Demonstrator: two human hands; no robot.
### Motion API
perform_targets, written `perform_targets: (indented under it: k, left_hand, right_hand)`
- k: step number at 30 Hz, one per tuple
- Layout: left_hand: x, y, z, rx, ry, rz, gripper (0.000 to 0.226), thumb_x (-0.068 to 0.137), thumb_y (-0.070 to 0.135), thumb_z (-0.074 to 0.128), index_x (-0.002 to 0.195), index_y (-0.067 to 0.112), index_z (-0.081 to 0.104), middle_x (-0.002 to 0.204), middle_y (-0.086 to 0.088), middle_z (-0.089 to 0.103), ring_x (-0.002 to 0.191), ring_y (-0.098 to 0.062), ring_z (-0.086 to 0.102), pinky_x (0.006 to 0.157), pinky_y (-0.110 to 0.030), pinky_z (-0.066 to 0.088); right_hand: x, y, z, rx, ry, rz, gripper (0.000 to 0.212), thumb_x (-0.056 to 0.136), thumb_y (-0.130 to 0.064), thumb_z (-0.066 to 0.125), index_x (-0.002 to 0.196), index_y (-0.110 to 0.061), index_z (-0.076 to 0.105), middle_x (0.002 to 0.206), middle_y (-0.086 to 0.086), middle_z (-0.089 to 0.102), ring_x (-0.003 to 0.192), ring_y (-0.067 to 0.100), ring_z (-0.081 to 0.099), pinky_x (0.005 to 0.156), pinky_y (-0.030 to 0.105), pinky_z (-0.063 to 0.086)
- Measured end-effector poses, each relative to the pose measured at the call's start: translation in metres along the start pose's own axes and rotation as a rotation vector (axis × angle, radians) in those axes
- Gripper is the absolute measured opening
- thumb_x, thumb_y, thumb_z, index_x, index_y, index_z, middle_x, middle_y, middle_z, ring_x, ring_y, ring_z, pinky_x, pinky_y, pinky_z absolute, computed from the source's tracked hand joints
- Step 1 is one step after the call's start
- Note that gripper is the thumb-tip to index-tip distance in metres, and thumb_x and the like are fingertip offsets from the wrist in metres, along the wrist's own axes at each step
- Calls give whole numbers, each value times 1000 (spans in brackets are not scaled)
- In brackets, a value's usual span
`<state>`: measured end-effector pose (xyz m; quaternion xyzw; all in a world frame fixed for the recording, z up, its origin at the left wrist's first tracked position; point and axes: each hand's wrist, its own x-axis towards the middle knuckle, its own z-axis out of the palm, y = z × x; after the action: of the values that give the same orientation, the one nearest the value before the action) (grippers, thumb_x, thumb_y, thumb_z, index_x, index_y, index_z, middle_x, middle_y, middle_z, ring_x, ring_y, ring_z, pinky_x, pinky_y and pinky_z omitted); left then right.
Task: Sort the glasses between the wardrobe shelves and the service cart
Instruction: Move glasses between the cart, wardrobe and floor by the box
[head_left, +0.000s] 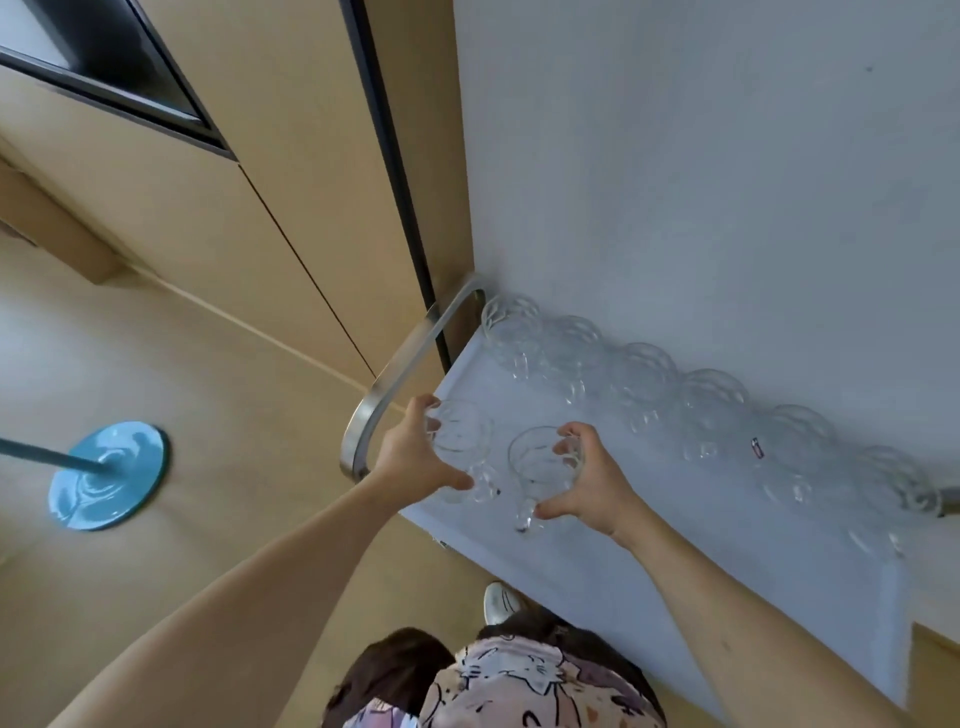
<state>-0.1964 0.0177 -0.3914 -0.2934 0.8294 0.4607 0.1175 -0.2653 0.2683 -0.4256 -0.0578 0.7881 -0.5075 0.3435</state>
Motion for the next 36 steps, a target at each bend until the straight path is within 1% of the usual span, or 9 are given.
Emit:
perform_targets:
  k: [5, 10, 13, 16, 20, 24, 32, 34, 36]
  left_hand:
    - [23, -1, 5, 47, -70, 32, 112, 48, 22, 99, 136, 37, 32, 125, 3, 55, 112, -17, 55, 67, -17, 45]
    - [41, -3, 7, 142, -149, 116, 117, 46, 24, 100, 138, 40, 30, 132, 2, 58, 123, -17, 53, 82, -27, 47]
    - [49, -6, 8, 152, -178, 148, 117, 44, 23, 99, 136, 44, 30, 129, 7, 57, 124, -14, 52, 83, -32, 52]
    - [54, -11, 8, 172, -211, 200, 114, 44, 21, 96, 132, 50, 29, 128, 14, 55, 117, -14, 52, 74, -27, 49]
    - [56, -15, 10, 211, -214, 283, 115, 43, 25, 97, 132, 50, 29, 127, 14, 56, 112, -14, 52, 82, -31, 45]
    - [55, -22, 10, 204, -213, 297, 118, 42, 28, 100, 132, 49, 26, 119, 12, 51, 108, -19, 51, 79, -34, 43]
    - [48, -23, 1, 403, -250, 414, 131, 55, 28, 98, 153, 44, 12, 152, 0, 30, 133, -27, 44, 103, -44, 47]
    - [48, -21, 0, 480, -247, 458, 129, 59, 33, 96, 153, 44, 9, 154, 1, 26, 135, -25, 38, 101, -45, 49]
    - [49, -17, 0, 536, -223, 484, 123, 61, 34, 93, 152, 45, 12, 151, 3, 27, 134, -24, 37, 94, -43, 52]
  right_hand:
    - [6, 1, 3, -13, 62, 36, 114, 46, -6, 101, 139, -29, 39, 136, 2, 47, 125, 17, 51, 89, 24, 44]
    - [9, -4, 8, -51, 98, 54, 112, 46, 0, 99, 139, -28, 43, 136, 3, 51, 131, 13, 49, 77, 5, 43]
    - [5, -6, 10, -75, 132, 72, 112, 47, 2, 97, 142, -30, 44, 135, 0, 55, 126, 16, 53, 85, 17, 48]
    - [-3, -6, 14, -74, 165, 78, 113, 50, 5, 93, 146, -31, 44, 139, -1, 55, 127, 16, 53, 98, 28, 50]
    - [-14, -4, 25, -104, 248, 95, 118, 52, 2, 93, 152, -30, 39, 142, 0, 47, 129, 15, 47, 106, 28, 41]
    - [-23, -1, 36, -96, 343, 158, 124, 56, -3, 95, 158, -27, 28, 142, 1, 42, 125, 12, 43, 97, 19, 32]
    - [-34, -6, 52, -176, 404, 193, 105, 73, 5, 76, 160, -24, 24, 150, 10, 39, 138, 26, 42, 98, 21, 33]
    - [-36, -8, 58, -93, 430, 205, 104, 75, -3, 82, 159, -25, 24, 152, 8, 34, 142, 25, 38, 103, 23, 31]
    - [-36, -12, 68, -60, 457, 227, 114, 72, -26, 91, 160, -25, 18, 155, 7, 26, 143, 24, 33, 109, 27, 30]
